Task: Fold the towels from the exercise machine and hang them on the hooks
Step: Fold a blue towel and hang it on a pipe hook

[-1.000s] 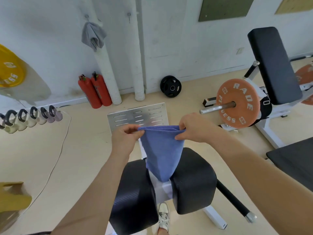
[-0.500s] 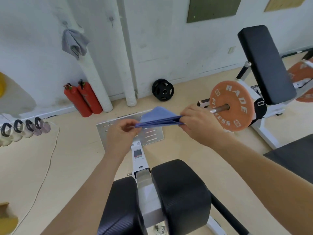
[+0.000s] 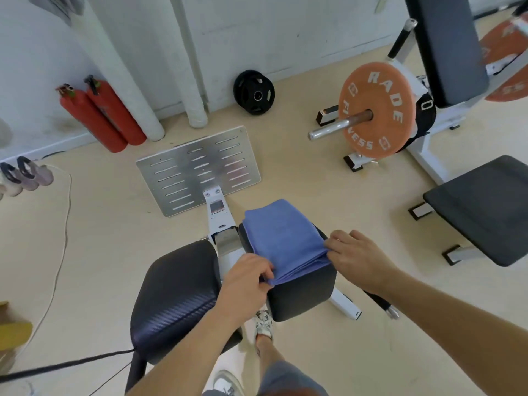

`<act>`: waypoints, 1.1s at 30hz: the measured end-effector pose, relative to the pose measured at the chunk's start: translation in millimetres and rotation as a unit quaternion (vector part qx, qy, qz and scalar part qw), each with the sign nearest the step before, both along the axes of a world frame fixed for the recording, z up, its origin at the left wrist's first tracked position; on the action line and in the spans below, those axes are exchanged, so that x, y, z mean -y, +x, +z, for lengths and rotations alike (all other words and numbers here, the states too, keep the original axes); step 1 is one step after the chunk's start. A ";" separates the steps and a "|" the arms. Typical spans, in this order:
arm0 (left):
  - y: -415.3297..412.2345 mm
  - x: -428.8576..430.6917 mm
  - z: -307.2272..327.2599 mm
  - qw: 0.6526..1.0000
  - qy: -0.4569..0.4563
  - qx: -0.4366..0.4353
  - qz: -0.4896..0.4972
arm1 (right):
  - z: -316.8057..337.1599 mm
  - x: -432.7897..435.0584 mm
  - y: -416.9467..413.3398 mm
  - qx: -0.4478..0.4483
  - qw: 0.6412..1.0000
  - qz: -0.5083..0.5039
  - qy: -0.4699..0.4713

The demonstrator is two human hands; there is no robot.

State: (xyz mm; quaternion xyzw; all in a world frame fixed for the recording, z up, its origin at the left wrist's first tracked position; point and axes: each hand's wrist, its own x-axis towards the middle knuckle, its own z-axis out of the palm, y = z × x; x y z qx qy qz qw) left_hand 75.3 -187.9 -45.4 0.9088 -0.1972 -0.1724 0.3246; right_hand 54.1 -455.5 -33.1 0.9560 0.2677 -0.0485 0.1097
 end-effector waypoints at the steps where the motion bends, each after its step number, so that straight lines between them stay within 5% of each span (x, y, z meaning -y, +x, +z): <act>1: -2.2 0.7 -1.2 1.000 0.008 0.001 -0.017 | -0.6 1.3 -4.3 0.007 1.000 0.010 -0.003; 9: -24.1 6.4 -4.0 0.992 0.064 -0.039 -0.105 | -2.5 15.0 -45.0 -0.028 0.996 0.087 -0.018; 14: -38.2 12.0 -7.1 0.987 0.080 -0.070 -0.117 | -4.5 28.0 -77.8 -0.133 0.990 0.035 0.029; 21: -43.1 20.8 -9.2 0.985 0.077 -0.103 -0.112 | -1.6 -36.3 -45.5 -0.095 0.982 0.036 0.158; 29: -35.7 15.0 -1.9 0.986 0.028 -0.143 -0.074 | -7.6 -53.6 -51.5 -0.262 0.937 -0.086 0.217; 33: -28.3 17.3 5.8 0.985 0.034 -0.138 -0.097 | -16.8 -39.3 -55.1 -0.204 0.957 -0.093 0.182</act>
